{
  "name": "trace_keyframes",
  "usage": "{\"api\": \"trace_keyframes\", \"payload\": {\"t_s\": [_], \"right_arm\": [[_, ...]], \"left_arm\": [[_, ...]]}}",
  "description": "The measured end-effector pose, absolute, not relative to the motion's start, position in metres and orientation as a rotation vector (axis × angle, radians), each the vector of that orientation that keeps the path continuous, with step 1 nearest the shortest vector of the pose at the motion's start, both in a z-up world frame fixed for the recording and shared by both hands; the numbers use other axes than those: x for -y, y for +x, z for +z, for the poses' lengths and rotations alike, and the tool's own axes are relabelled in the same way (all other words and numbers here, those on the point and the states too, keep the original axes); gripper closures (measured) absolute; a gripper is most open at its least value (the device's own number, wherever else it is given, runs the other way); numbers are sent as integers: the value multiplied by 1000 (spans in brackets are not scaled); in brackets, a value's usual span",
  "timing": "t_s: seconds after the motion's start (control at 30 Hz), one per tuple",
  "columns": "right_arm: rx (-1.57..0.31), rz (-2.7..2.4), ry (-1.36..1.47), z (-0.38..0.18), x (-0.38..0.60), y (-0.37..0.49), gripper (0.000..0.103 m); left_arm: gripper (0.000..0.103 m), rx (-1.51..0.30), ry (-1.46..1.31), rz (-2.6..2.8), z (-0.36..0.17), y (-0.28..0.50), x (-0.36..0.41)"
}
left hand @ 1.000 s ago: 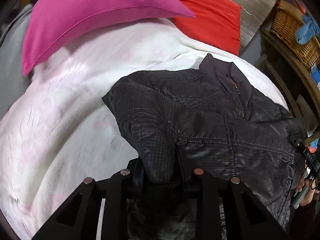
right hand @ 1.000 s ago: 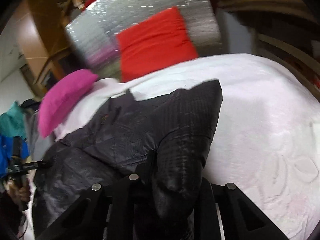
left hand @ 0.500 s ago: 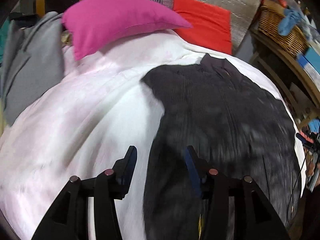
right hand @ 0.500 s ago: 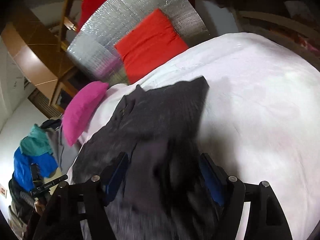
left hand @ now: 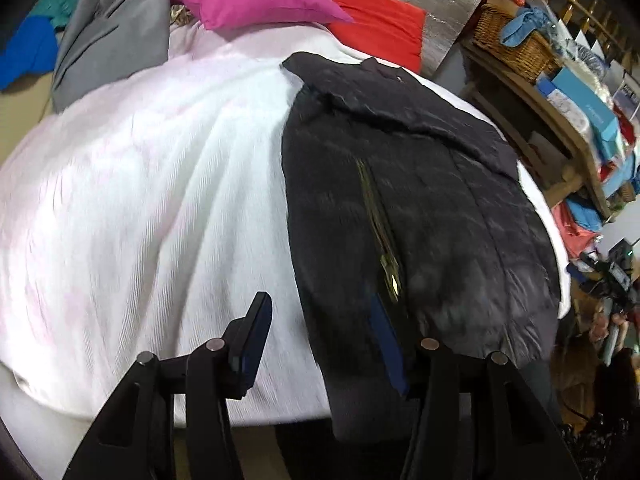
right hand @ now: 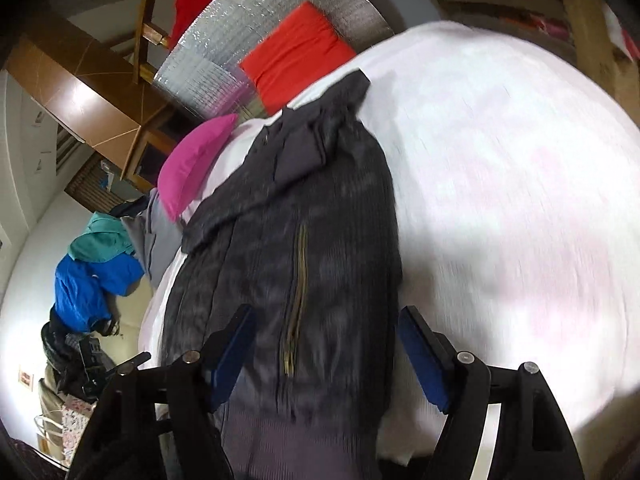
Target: Fold large clothes
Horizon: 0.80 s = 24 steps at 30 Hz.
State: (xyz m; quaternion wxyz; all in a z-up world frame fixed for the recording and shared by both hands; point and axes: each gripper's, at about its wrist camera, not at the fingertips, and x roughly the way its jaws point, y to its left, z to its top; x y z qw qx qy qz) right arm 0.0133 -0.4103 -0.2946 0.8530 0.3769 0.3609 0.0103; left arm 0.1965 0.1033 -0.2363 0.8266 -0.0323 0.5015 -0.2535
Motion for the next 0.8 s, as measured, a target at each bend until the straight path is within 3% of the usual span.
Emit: {"api": "trace_keyframes", "payload": {"t_s": [0.57,0.8], "right_arm": [[-749,89,984,-363,387,-9,26],[-707,223,888,-337,354,-4,29]], "left_arm": [[37,-1119,-156,-546,-257,144,-114],[39,-1133,-193,-586,-270,151,-99]]}}
